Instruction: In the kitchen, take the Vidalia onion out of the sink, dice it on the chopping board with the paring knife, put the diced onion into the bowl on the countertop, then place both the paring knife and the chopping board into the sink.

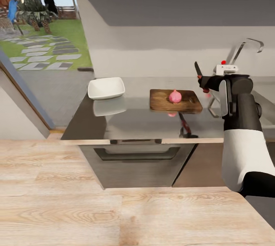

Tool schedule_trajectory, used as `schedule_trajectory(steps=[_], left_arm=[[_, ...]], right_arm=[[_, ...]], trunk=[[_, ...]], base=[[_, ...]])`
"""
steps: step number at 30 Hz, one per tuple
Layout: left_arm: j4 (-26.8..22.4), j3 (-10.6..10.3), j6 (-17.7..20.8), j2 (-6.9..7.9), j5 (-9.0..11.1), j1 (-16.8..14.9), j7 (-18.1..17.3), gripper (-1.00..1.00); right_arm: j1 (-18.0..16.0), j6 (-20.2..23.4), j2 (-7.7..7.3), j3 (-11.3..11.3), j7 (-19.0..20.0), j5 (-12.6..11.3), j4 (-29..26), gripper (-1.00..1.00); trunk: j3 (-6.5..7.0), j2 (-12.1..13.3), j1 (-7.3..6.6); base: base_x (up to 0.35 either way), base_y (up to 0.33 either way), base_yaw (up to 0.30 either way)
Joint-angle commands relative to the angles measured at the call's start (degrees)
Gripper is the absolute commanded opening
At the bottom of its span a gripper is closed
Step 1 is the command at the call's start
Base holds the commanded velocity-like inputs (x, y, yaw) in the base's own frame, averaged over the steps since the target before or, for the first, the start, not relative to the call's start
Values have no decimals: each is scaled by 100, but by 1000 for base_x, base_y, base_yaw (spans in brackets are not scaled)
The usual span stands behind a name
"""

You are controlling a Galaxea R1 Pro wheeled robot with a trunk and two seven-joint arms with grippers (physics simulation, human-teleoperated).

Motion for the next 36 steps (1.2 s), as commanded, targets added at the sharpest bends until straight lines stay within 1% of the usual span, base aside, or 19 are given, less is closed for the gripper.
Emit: schedule_trajectory(steps=[1, 6, 8, 10, 13, 14, 16, 18, 21, 23, 24, 25, 26, 29, 30, 32, 33, 34, 36], left_arm=[[3, -21, -13, 0, 23, -3, 5, 100], [4, -21, -13, 0, 23, -3, 5, 100], [3, -21, -13, 0, 23, -3, 5, 100], [2, -21, -13, 0, 23, -3, 5, 100], [2, -21, -13, 0, 23, -3, 5, 100], [3, -21, -13, 0, 23, -3, 5, 100], [3, -21, -13, 0, 23, -3, 5, 100], [3, -21, -13, 0, 23, -3, 5, 100], [4, -21, -13, 0, 23, -3, 5, 100], [4, -21, -13, 0, 23, -3, 5, 100], [4, -21, -13, 0, 23, -3, 5, 100], [4, -21, -13, 0, 23, -3, 5, 100], [4, -21, -13, 0, 23, -3, 5, 100], [4, -21, -13, 0, 23, -3, 5, 100], [4, -21, -13, 0, 23, -3, 5, 100], [4, -21, -13, 0, 23, -3, 5, 100], [4, -21, -13, 0, 23, -3, 5, 100], [4, -21, -13, 0, 23, -3, 5, 100], [4, -21, -13, 0, 23, -3, 5, 100]], right_arm=[[-5, 27, 1, 0, 32, 54, -5, -100], [-5, 27, 1, 1, 28, 66, -9, -100], [-7, 27, 1, 3, 16, 122, -12, -100], [-10, 23, 4, 137, 6, 420, -13, -100], [-6, 4, 13, 600, 0, 1082, -14, -100], [-7, 2, 16, 672, -3, 1189, -16, -100], [-7, -4, 29, 867, -15, 1520, -20, -100], [-8, -6, 38, 952, -92, 1677, -22, -100], [-10, -4, 75, 1046, -520, 1763, -22, -100], [-10, -6, 84, 1145, -766, 1774, -23, -100], [-8, -7, 86, 1251, -921, 1778, -23, -100], [-9, -7, 87, 1378, -1068, 1781, -23, -100], [-11, -6, 88, 1649, -1353, 1785, -23, -100], [-12, 5, 97, 1981, -1867, 1787, -23, -100], [-11, 15, 109, 2155, -2176, 1787, -23, -100], [-11, 29, 127, 2460, -2605, 1789, -21, -100], [-9, 37, 141, 2651, -2819, 1788, -20, -100], [-8, 40, 148, 2754, -2923, 1788, -19, -100], [-10, 62, 165, 3192, -3320, 1781, -14, -100]], trunk=[[-5, -3, 0], [-5, -3, 0], [-5, -3, 0], [-5, -3, 0], [-5, -3, 0], [-5, -3, 0], [-5, -3, 0], [-5, -3, 0], [-5, -3, 0], [-5, -3, 0], [-5, -3, 0], [-5, -3, 0], [-5, -3, 0], [-5, -3, 0], [-5, -3, 0], [-5, -3, 0], [-5, -3, 0], [-5, -3, 0], [-5, -3, 0]], base=[[0, 300, 0], [0, 131, 0], [0, 24, 0], [0, 8, 0], [0, 3, 0], [0, 1, 0], [0, 0, 0], [0, 0, 0], [0, 0, 0], [0, 0, 0], [0, 0, 0], [0, 0, 0], [-17, 0, 0], [-143, 0, 0], [-268, 0, 0], [-251, 0, 0], [-159, 0, 0], [-127, 0, 0], [-67, 0, 0]])
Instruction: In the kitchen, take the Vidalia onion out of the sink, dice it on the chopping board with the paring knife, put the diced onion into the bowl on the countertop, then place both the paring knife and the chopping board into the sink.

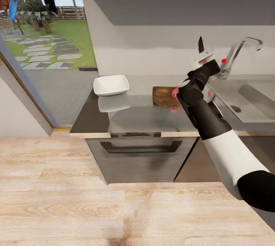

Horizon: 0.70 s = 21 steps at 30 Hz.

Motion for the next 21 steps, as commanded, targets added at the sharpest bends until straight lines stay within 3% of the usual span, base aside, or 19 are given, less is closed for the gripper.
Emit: schedule_trajectory(steps=[1, 5, 13, 14, 17, 21], left_arm=[[2, -21, -16, 0, 23, -2, 7, 100], [2, -21, -16, 0, 23, -2, 7, 100], [2, -21, -16, -7, 23, -2, 7, 100], [2, -21, -16, -8, 23, -2, 7, 100], [2, -21, -16, -9, 23, -2, 7, 100], [2, -21, -16, -9, 23, -2, 7, 100]], right_arm=[[-8, 51, -2, 231, -213, -29, 6, -100], [-4, 233, 44, 758, -517, -40, 26, -100], [-9, 296, 270, 986, -577, -44, 210, -100], [-7, 296, 337, 1366, -579, -44, 584, -100], [-9, 284, 388, 1839, -574, -50, 1001, -100], [-7, 282, 498, 1889, -558, -52, 1173, -100]], trunk=[[-4, -2, -1], [-4, -2, -1], [-4, -2, -1], [-4, -2, -1], [-4, -2, -1], [-4, -2, -1]], base=[[-33, 0, 0], [-12, 0, 0], [-1, 0, 0], [0, 0, 0], [0, 0, 0], [0, 0, 0]])
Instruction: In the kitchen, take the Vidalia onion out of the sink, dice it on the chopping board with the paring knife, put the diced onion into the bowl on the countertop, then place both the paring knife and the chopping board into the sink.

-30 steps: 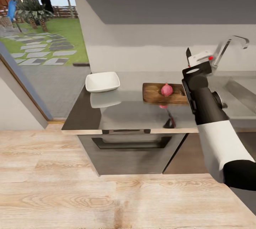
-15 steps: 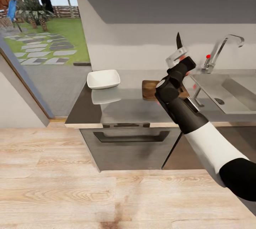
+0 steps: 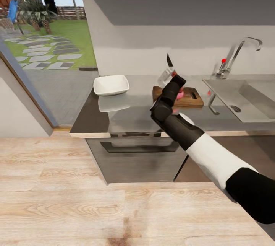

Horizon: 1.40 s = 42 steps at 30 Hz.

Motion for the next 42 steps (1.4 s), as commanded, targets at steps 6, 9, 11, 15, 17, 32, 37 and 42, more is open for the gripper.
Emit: schedule_trajectory(steps=[6, 9, 11, 15, 17, 32, 37, 42], left_arm=[[3, -21, -15, 0, 22, -2, 6, 100], [3, -21, -15, 0, 22, -2, 6, 100], [3, -21, -15, 0, 22, -2, 6, 100], [3, -21, -15, 0, 22, -2, 6, 100], [3, -21, -15, 0, 22, -2, 6, 100], [3, -21, -15, 0, 22, -2, 6, 100], [3, -21, -15, 0, 22, -2, 6, 100], [3, -21, -15, 0, 22, -2, 6, 100]], right_arm=[[-8, 21, 24, 20, -50, -12, 274, -100], [-5, 16, 23, 21, -56, -6, 280, -100], [-7, 15, 21, 12, -60, 1, 282, -100], [-5, 14, -23, -2, -69, 12, 283, -100], [-6, 19, -34, -8, -70, 13, 283, -100], [-2, 23, -66, -19, -98, -2, 294, -100], [-3, 23, -64, -19, -98, -3, 416, -100], [-4, 23, -62, -19, -98, -4, 482, -100]], trunk=[[-4, -2, 0], [-4, -2, 0], [-4, -2, 0], [-4, -2, 0], [-4, -2, 0], [-4, -2, 0], [-4, -2, 0], [-4, -2, 0]], base=[[0, 0, 0], [0, 0, 0], [0, 0, 0], [0, 0, 0], [0, 0, 0], [0, 0, 0], [0, 0, 0], [0, 0, 0]])
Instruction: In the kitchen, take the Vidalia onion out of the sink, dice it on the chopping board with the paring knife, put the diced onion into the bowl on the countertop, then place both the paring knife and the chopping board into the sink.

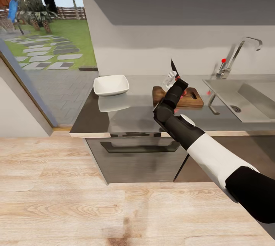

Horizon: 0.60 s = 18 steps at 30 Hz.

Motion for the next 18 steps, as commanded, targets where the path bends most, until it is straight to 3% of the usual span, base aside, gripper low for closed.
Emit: schedule_trajectory(steps=[1, 4, 14, 18], left_arm=[[3, -21, -15, 0, 22, -2, 6, 100], [3, -21, -15, 0, 24, -2, 6, 100], [107, -21, -15, -1, 31, -2, 31, 100], [121, -21, -15, -5, 31, -2, 31, 100]], right_arm=[[-8, 21, -1, 16, -41, -27, 14, -100], [-8, 21, -1, 16, -41, -27, 65, -100], [3, 0, 325, 342, -70, 41, -161, -100], [4, 3, 455, 373, -81, 56, -167, -100]], trunk=[[-4, -2, 0], [-4, -2, 0], [-4, -2, 0], [-4, -2, 0]], base=[[0, 0, 0], [0, 0, 0], [0, 0, 0], [0, 0, 0]])
